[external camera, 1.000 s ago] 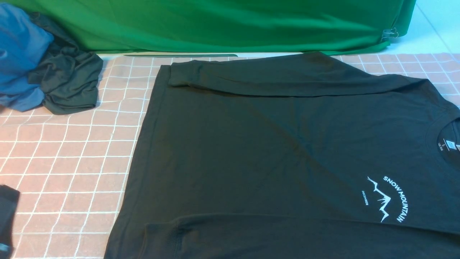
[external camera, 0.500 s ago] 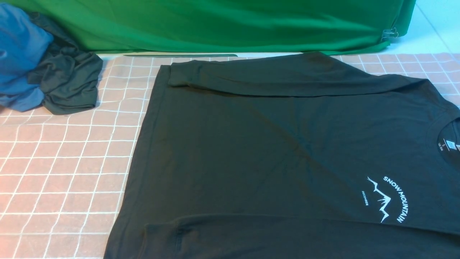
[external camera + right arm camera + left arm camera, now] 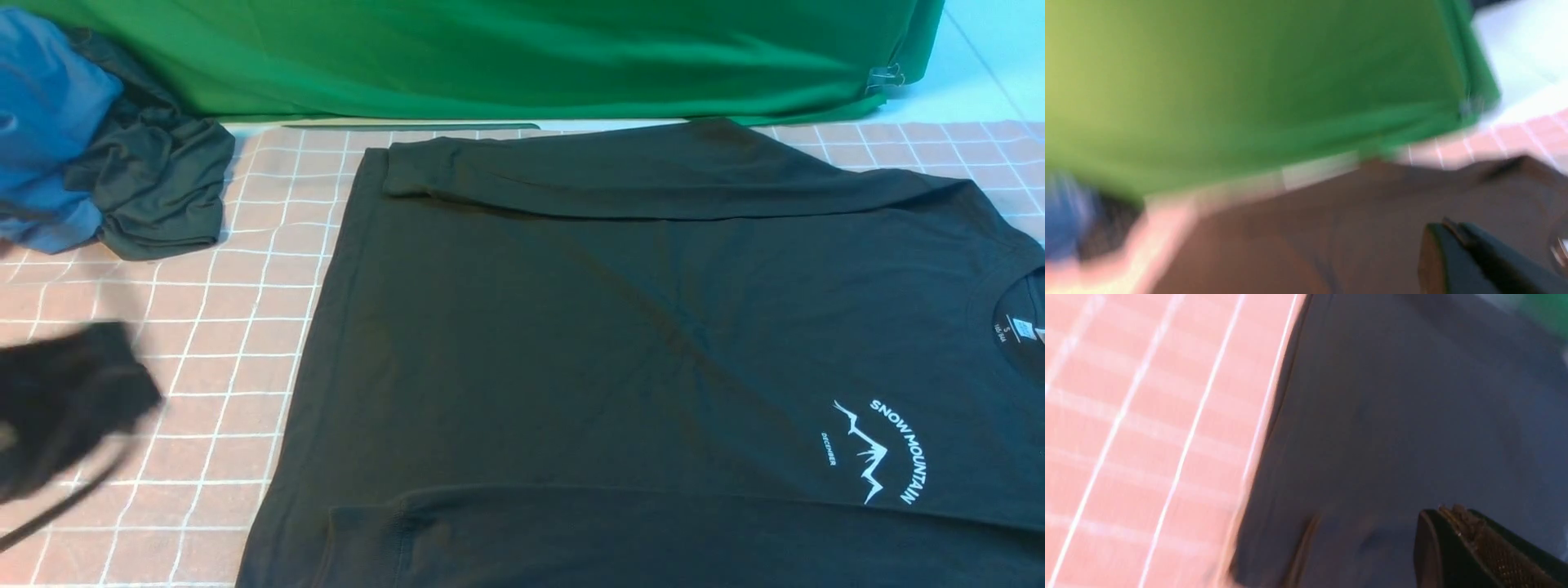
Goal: Fold a long-sleeved shirt over a pink coffee tablecloth.
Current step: 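Grasp the left edge of the dark T-shirt lying flat on the table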
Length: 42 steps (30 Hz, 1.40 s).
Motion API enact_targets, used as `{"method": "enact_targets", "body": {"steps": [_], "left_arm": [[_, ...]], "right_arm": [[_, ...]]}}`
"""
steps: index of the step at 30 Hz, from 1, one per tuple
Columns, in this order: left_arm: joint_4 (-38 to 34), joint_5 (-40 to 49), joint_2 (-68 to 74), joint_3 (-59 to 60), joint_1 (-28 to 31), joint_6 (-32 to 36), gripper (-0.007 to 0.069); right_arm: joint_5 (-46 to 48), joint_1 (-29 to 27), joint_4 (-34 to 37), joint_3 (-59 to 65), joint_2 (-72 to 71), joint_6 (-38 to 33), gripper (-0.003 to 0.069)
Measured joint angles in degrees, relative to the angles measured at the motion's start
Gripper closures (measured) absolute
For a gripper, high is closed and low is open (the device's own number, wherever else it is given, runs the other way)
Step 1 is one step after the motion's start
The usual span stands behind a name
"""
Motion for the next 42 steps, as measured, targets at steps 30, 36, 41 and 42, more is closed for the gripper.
{"method": "enact_targets", "body": {"steps": [30,36,41,42], "left_arm": [[14.5,-8.1,27.0,-1.3,-23.2,-3.1,0.0588],[15.3,-11.3,28.9,-1.3,-23.2,-1.5,0.0426],[17.4,-13.2,34.7,-1.3,-23.2,-1.5,0.0216],[18.0,-13.7,35.6,-1.3,-23.2,-1.5,0.0194]], "right_arm": [[21.0,8.8,-0.1,-12.3,29.7,-11.8,0.0619],[20.4,8.8,0.0,-12.3,29.7,-12.5,0.0615],[19.9,8.8,0.0,-12.3,29.7,-12.5,0.0614],[19.9,8.8,0.0,-12.3,29.7,-12.5,0.0614]]}}
